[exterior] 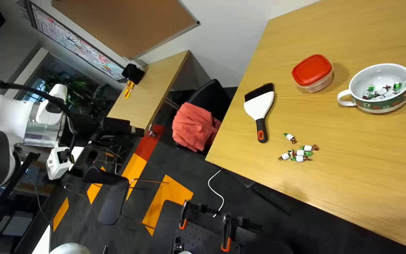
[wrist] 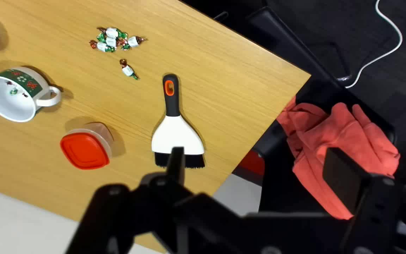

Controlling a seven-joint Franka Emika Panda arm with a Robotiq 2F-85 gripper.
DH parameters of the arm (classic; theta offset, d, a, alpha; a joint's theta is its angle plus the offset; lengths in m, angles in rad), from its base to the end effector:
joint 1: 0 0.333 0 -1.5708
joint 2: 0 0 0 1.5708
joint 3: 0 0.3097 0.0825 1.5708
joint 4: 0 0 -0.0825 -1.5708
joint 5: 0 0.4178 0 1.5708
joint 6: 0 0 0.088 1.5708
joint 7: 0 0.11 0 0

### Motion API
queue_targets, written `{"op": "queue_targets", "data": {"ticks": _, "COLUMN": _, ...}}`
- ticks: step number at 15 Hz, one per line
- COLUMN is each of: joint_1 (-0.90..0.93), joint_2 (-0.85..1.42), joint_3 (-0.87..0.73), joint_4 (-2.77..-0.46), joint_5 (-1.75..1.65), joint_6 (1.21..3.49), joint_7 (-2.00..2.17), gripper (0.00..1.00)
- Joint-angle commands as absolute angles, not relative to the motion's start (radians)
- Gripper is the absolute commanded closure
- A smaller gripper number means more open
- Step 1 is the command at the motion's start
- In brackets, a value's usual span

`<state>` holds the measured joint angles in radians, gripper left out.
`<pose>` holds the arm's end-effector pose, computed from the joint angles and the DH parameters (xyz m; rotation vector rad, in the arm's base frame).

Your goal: Pick up a piece of candy from the table and put it in the mug cup.

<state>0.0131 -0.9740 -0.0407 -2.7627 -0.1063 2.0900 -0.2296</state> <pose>0.3326 -0.0139 0.4865 2.9840 0.3802 0.4413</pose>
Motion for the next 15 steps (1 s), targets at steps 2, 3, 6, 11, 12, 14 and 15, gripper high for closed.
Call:
{"op": "queue_targets", "data": {"ticks": 2, "joint_1": 0.022, "joint_2": -0.974, "joint_3": -0.048, "joint_4": -2.761, "joint_5": -0.114, "joint_6": 2.088, "joint_7": -0.222, "gripper": 0.00}}
{"op": "queue_targets", "data": {"ticks": 3, "joint_1": 0.022, "joint_2": -0.974, "joint_3": -0.048, "joint_4": -2.761, "joint_5": -0.114, "joint_6": 2.088, "joint_7": -0.222, "gripper": 0.00}}
{"op": "queue_targets", "data": {"ticks": 6, "joint_1": 0.022, "joint_2": -0.974, "joint_3": -0.048, "joint_4": -2.761, "joint_5": -0.114, "joint_6": 2.088, "joint_7": -0.222, "gripper": 0.00}}
{"op": "queue_targets", "data": {"ticks": 11, "joint_1": 0.012, "joint_2": -0.920, "joint_3": -0.100, "joint_4": -2.763, "joint_5": -0.162, "joint_6": 2.180, "joint_7": -0.287, "gripper": 0.00}}
{"op": "queue_targets", "data": {"ticks": 12, "joint_1": 0.006, "joint_2": -0.905, "joint_3": -0.117, "joint_4": -2.766, "joint_5": -0.176, "joint_6": 2.210, "joint_7": -0.298, "gripper": 0.00}}
{"op": "queue_targets", "data": {"ticks": 14, "joint_1": 0.014, "joint_2": -0.854, "joint_3": -0.182, "joint_4": -2.765, "joint_5": -0.190, "joint_6": 2.253, "joint_7": -0.379, "gripper": 0.00}}
{"op": "queue_targets", "data": {"ticks": 15, "joint_1": 0.015, "joint_2": -0.819, "joint_3": -0.215, "joint_4": -2.764, "joint_5": -0.198, "joint_6": 2.275, "joint_7": -0.423, "gripper": 0.00}}
